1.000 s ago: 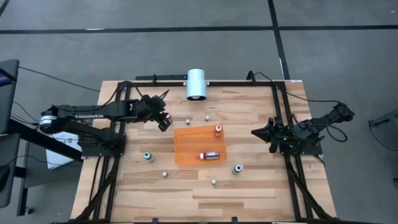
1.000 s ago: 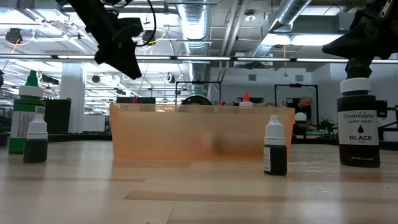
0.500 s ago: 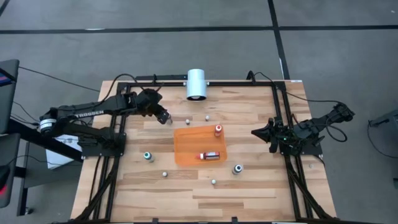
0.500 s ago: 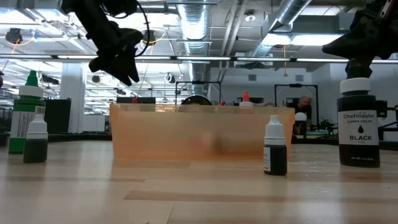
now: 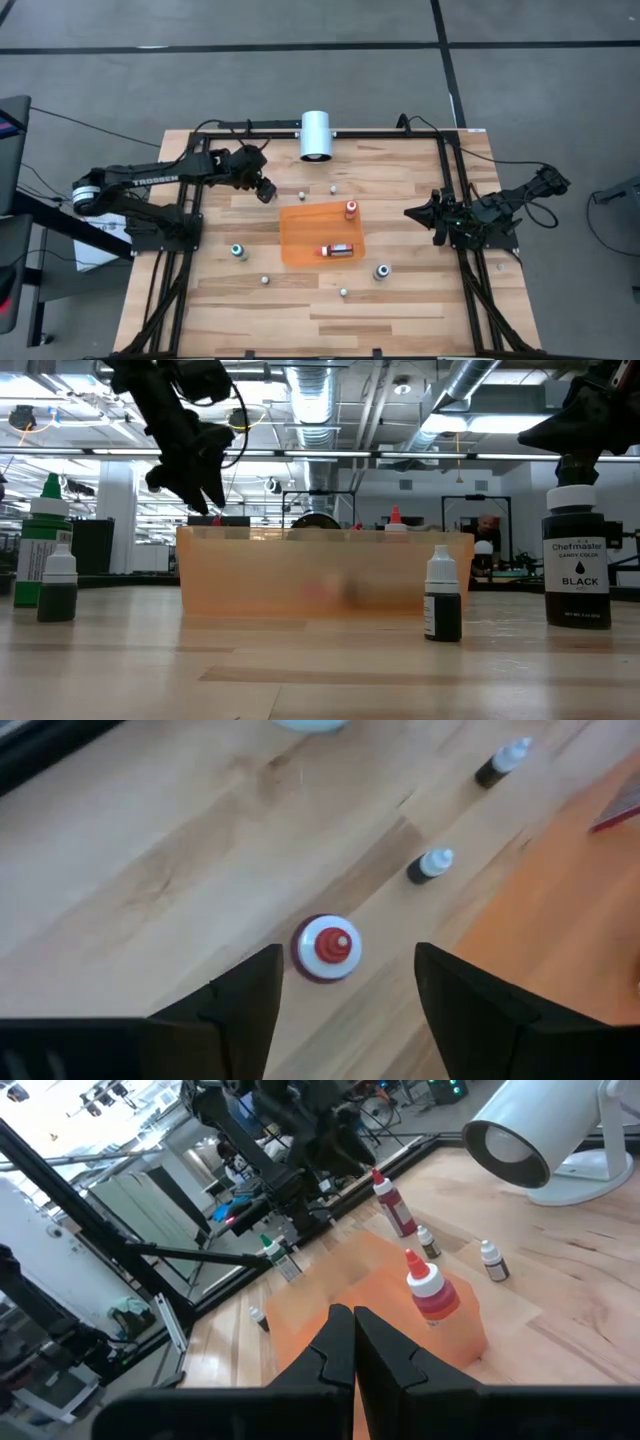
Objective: Pick & Place food coloring
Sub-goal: Put the large red food coloring bottle into the orange container
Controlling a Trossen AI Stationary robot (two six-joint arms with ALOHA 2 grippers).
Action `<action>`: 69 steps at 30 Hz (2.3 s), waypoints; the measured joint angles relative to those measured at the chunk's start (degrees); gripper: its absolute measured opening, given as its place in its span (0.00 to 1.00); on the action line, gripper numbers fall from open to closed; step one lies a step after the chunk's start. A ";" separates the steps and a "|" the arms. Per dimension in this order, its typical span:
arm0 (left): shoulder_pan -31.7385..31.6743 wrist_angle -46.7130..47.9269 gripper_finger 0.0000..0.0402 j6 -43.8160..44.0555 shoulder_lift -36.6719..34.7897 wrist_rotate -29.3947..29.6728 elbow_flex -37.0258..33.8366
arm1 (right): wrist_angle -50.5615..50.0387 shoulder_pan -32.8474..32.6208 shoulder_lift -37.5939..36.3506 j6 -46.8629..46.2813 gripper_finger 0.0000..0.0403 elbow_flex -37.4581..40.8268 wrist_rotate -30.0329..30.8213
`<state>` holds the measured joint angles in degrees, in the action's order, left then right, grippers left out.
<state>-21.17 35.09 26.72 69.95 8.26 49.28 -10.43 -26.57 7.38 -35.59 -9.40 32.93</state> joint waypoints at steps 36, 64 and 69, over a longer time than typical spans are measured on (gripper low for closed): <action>-0.31 -2.69 0.31 0.92 11.54 2.14 0.21 | 0.23 0.02 0.00 -0.55 0.00 -0.01 0.02; 18.10 14.53 0.30 -5.18 9.43 -19.53 34.67 | 0.17 0.02 0.00 -1.53 0.00 -0.01 0.04; 21.02 14.50 0.29 -2.99 9.71 -18.87 34.67 | 0.17 0.02 0.00 -1.53 0.00 -0.01 0.04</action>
<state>-0.14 49.59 23.73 79.66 -10.60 83.94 -10.26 -26.55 7.38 -37.12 -9.41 32.97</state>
